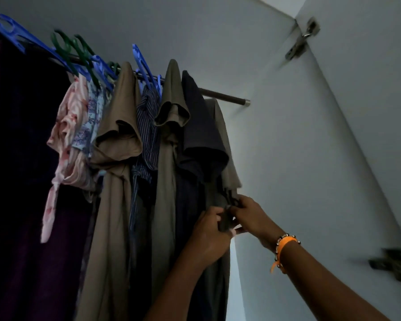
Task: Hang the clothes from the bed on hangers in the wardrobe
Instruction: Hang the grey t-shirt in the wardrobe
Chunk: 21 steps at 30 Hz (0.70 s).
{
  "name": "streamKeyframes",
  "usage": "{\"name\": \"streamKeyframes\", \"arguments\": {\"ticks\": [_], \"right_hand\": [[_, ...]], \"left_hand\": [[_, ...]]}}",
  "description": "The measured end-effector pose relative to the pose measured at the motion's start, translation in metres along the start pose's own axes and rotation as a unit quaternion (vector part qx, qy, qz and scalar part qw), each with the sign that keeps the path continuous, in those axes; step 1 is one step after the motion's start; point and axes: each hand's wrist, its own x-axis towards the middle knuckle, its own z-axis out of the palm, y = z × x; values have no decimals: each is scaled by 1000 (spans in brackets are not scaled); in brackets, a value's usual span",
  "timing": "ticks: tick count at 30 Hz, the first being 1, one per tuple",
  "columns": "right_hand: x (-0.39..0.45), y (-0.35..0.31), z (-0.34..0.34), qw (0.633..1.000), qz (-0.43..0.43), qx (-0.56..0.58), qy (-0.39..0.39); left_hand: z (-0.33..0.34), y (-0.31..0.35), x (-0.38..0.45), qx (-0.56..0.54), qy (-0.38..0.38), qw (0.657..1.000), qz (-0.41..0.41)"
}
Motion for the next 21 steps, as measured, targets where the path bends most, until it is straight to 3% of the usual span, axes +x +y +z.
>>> {"name": "streamKeyframes", "arguments": {"ticks": [5,12,21], "right_hand": [[-70,-13,-14,997,56,11,-45],[-152,-54,-49,995,59,43,-71],[-278,-101,-95,984,57,95,-141]], "left_hand": [[-6,22,-54,-66,18,997,-43],[-22,74,-122,-171,45,981,-79],[-12,138,-250,-193,45,966,-168]]}}
